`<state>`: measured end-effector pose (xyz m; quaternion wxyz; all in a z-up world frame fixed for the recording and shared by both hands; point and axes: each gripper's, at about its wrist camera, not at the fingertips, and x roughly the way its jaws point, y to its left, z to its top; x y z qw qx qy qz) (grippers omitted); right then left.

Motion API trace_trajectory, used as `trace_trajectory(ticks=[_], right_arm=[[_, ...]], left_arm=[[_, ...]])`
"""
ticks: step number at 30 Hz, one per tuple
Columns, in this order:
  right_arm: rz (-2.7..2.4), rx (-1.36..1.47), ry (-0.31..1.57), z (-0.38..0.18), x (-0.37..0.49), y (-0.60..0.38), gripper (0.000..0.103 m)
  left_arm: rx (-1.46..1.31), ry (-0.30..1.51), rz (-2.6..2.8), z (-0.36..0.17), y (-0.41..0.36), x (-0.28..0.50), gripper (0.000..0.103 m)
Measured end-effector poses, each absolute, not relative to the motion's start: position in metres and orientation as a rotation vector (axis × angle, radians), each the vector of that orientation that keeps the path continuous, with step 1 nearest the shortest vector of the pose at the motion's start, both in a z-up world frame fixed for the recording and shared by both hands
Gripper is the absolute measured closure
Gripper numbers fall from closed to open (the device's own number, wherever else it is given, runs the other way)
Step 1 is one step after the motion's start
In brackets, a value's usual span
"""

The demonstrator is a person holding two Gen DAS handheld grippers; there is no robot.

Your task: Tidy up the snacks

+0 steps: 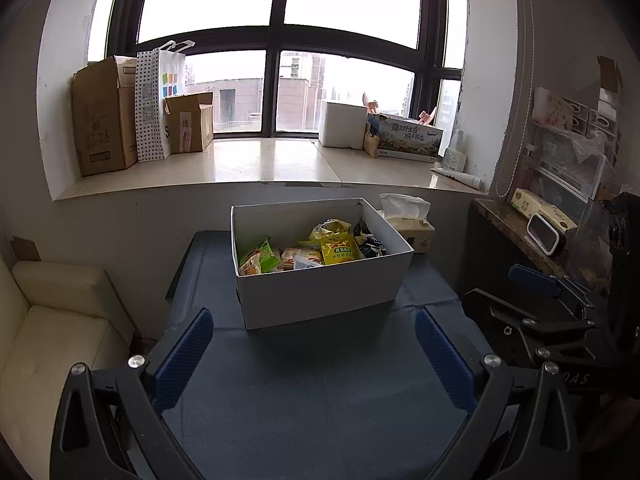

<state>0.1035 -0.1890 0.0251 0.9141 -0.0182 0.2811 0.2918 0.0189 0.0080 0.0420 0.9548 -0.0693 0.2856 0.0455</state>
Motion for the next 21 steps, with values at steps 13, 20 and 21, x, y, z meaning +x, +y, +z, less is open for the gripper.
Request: trace_trajectory(ticks=[13, 20, 21], right_arm=[[0.592, -0.044, 0.571, 0.0288, 0.1008, -0.1887, 0.000], [0.598, -0.044, 0.571, 0.0290, 0.1005, -0.1882, 0.000], [0.596, -0.044, 0.571, 0.0291, 0.1006, -0.1883, 0.000]], left_arm=[[-0.158, 0.590, 0.098, 0.0393, 0.0125, 0.0226, 0.000], [-0.154, 0.596, 0.102, 0.0374, 0.0115, 0.0241, 0.000], [-0.154, 0.596, 0.102, 0.0374, 0.0114, 0.0242, 0.000]])
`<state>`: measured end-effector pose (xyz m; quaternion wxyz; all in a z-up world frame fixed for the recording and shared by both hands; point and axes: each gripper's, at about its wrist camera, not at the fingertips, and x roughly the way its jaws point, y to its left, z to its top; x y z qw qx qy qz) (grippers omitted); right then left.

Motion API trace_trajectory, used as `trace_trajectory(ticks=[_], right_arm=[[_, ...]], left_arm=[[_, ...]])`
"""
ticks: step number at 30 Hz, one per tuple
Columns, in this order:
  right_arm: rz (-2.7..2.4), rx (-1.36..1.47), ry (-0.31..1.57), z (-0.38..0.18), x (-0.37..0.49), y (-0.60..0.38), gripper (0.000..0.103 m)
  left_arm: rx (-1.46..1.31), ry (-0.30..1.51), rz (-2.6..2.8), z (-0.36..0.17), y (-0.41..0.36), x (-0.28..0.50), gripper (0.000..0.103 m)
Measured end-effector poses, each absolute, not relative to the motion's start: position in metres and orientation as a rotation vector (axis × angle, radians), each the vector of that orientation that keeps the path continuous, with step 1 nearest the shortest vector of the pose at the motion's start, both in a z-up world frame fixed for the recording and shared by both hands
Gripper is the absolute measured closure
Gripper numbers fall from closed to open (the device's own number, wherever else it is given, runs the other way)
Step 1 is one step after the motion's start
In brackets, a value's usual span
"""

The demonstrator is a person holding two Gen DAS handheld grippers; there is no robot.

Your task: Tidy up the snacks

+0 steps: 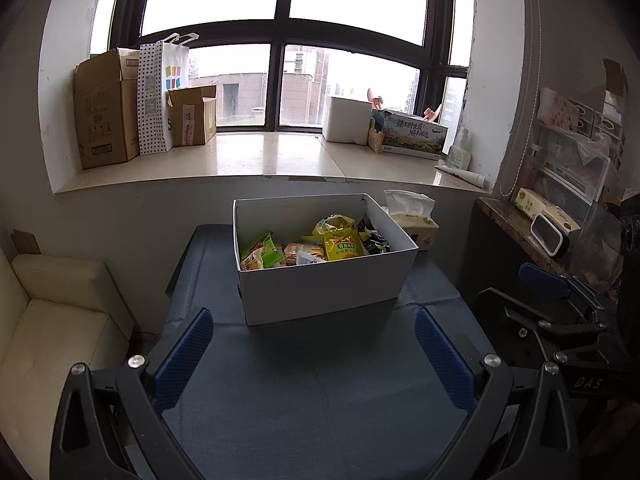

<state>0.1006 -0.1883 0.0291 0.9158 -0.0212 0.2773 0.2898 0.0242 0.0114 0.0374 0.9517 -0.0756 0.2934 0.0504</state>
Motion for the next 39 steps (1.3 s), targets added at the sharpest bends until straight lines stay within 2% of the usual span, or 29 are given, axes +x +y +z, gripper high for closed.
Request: trace_trajectory(ticks=[39], right_arm=[[0.607, -0.049, 0.568, 0.0283, 0.0968, -0.1860, 0.000]], left_arm=[[-0.153, 0.620, 0.102, 0.0316, 0.0100, 0.0268, 0.000]])
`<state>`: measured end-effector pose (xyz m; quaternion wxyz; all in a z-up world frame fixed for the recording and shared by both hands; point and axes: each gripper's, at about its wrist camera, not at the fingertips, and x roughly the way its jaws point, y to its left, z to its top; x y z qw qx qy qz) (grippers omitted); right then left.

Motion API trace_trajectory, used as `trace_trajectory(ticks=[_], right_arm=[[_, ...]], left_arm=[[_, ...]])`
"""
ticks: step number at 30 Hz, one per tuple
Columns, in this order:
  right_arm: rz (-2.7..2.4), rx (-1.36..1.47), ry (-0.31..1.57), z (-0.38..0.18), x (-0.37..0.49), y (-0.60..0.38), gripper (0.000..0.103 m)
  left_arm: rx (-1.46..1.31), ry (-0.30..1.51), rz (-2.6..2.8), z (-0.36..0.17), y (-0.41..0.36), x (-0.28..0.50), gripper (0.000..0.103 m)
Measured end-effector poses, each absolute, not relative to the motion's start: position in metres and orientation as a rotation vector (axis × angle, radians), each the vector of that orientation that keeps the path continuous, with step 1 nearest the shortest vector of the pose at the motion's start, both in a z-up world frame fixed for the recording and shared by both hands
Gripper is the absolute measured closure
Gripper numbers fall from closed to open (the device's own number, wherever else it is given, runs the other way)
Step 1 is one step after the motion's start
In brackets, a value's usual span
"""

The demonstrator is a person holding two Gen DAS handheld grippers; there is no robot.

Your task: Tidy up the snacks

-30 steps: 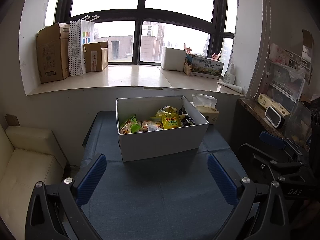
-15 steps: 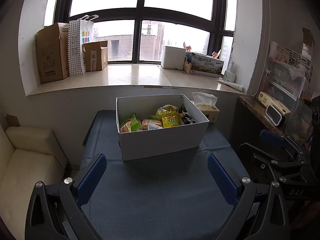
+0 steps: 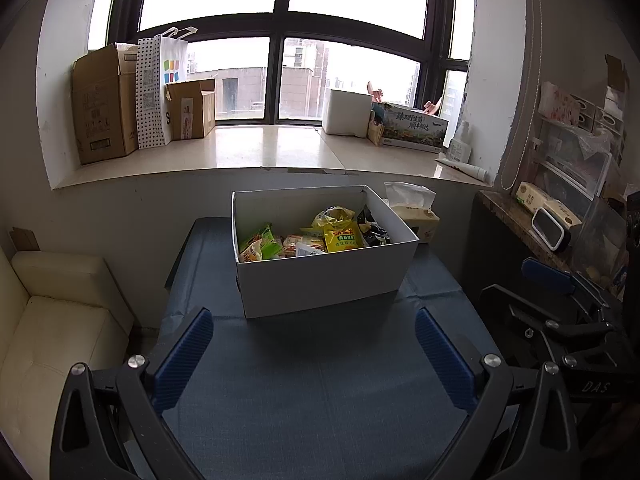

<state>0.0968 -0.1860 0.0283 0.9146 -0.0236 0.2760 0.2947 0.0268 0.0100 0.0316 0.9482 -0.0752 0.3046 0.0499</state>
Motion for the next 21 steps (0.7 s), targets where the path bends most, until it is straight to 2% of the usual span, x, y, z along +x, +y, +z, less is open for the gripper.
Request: trace_trajectory(ticks=[21], right_arm=[[0.593, -0.054, 0.583, 0.0250, 0.0995, -0.1863, 0.000]], left_arm=[[-0.156, 0.628, 0.103, 0.0299, 0.0145, 0.0245, 0.000]])
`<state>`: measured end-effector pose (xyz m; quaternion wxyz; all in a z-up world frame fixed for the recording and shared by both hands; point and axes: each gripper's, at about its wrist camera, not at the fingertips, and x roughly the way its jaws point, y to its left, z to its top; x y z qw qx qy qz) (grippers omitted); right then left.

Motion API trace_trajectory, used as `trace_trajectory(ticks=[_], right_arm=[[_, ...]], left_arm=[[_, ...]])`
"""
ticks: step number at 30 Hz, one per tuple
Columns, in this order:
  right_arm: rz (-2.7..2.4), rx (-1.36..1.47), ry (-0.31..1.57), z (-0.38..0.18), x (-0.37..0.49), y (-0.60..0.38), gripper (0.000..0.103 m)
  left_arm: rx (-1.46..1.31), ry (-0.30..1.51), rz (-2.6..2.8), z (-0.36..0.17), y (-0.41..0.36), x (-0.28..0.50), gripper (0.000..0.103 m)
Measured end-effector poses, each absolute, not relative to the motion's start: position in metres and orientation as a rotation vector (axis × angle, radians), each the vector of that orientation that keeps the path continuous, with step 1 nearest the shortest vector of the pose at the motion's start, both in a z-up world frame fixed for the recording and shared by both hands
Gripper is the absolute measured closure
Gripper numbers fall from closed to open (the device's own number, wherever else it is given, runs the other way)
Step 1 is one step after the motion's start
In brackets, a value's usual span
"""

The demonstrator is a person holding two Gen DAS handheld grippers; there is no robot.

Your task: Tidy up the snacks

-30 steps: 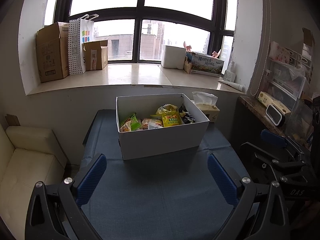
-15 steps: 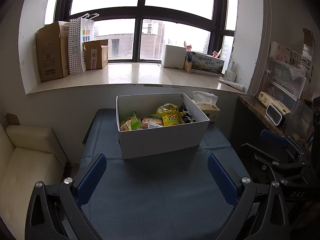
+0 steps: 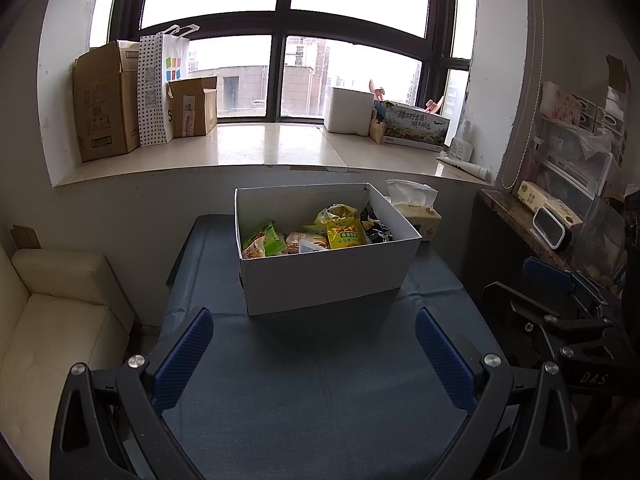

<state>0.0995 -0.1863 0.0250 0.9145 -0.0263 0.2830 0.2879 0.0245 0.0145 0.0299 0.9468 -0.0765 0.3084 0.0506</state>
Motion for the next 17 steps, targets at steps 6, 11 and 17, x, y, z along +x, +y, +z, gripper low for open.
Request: trace_trajectory(ticks=[6, 11, 17], right_arm=[[0.596, -0.062, 0.586, 0.0244, 0.0981, -0.1844, 0.000], [0.595, -0.067, 0.588, 0.0237, 0.0982, -0.1841, 0.000], [0.593, -0.066, 0.591, 0.0231, 0.0985, -0.1852, 0.000]], left_arm=[[-0.157, 0.625, 0.112, 0.0287, 0.0160, 0.0229, 0.000], [-0.156, 0.629, 0.123, 0.0272, 0.0159, 0.0248, 0.000], [-0.162, 0.619, 0.113, 0.0277, 0.0168, 0.0244, 0.000]])
